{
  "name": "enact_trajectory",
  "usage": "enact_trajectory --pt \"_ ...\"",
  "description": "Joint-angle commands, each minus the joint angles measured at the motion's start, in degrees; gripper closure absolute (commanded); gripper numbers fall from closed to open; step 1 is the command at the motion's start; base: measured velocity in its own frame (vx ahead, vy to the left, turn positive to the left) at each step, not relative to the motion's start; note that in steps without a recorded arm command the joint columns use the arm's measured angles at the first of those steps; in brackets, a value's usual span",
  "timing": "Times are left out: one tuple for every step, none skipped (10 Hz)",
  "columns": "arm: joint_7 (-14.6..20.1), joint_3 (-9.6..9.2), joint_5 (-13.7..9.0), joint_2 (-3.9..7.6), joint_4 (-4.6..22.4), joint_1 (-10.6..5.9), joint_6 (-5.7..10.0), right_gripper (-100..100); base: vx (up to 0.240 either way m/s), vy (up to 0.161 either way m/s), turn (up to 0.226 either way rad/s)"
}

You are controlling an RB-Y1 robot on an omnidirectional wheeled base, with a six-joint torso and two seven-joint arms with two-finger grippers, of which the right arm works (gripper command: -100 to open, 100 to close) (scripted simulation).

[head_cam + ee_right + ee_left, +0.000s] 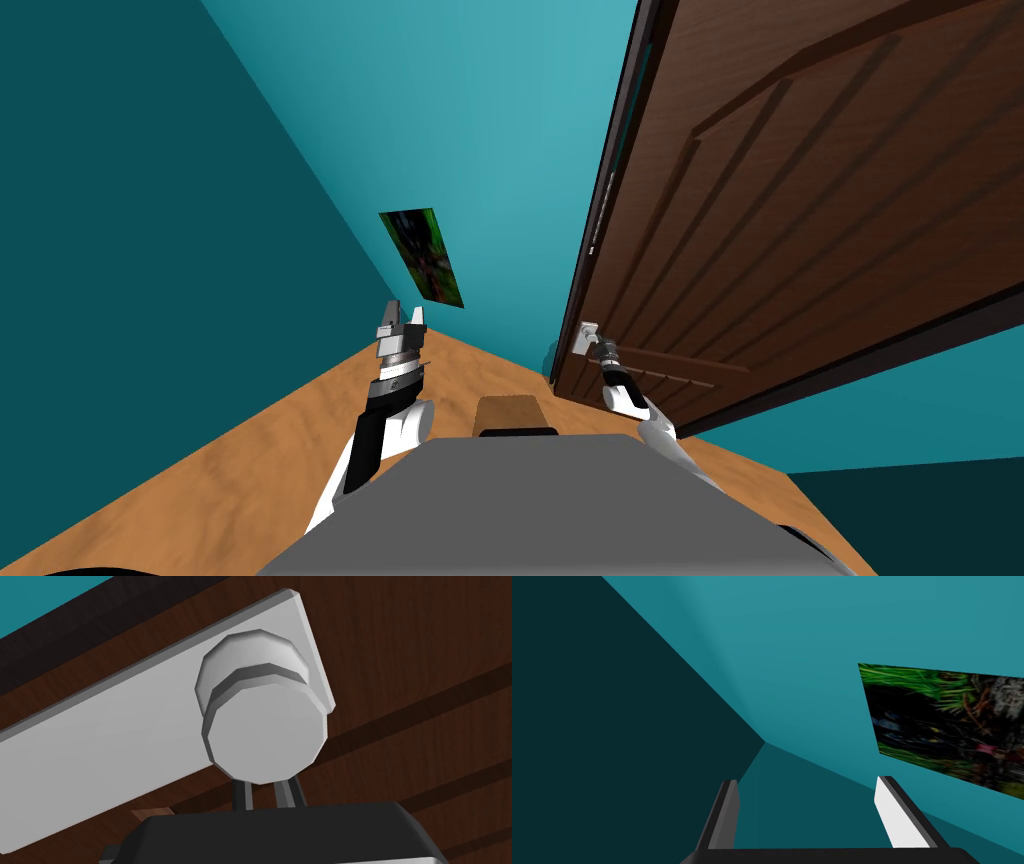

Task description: Pull the door open

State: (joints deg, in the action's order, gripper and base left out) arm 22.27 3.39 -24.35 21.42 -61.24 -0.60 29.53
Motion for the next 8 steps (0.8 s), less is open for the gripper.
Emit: enact_trajectory --pt "2.9 -0.52 -2.2 0.14 -0.4 -1.08 0.29 100 -0.084 -0.022 0.066" --pt "3.2 -0.52 -2.2 0.14 -0.4 -1.08 0.29 100 -0.066 -0.018 0.041" --pt "4.9 -0.75 -4.1 -1.33 -1.2 0.0 -0.97 -100 -0.081 -0.029 0.014" --pt "6.0 -0.82 -5.2 -2.0 -1.9 0.2 -1.31 -100 -0.108 -0.023 0.047" --pt "7.3 -0.91 -6.5 -2.75 -2.7 0.42 -1.71 -100 -0.104 -0.014 0.046" --pt "8.7 -1.0 -7.8 -3.58 -3.6 0.67 -2.14 -100 -0.1 -0.024 0.027" --pt "10.2 -1.1 -9.3 -4.49 -4.6 0.94 -2.62 -100 -0.094 -0.02 0.029" --pt "11.8 -1.21 -10.9 -5.44 -5.6 1.22 -3.12 -100 -0.108 -0.032 0.04"
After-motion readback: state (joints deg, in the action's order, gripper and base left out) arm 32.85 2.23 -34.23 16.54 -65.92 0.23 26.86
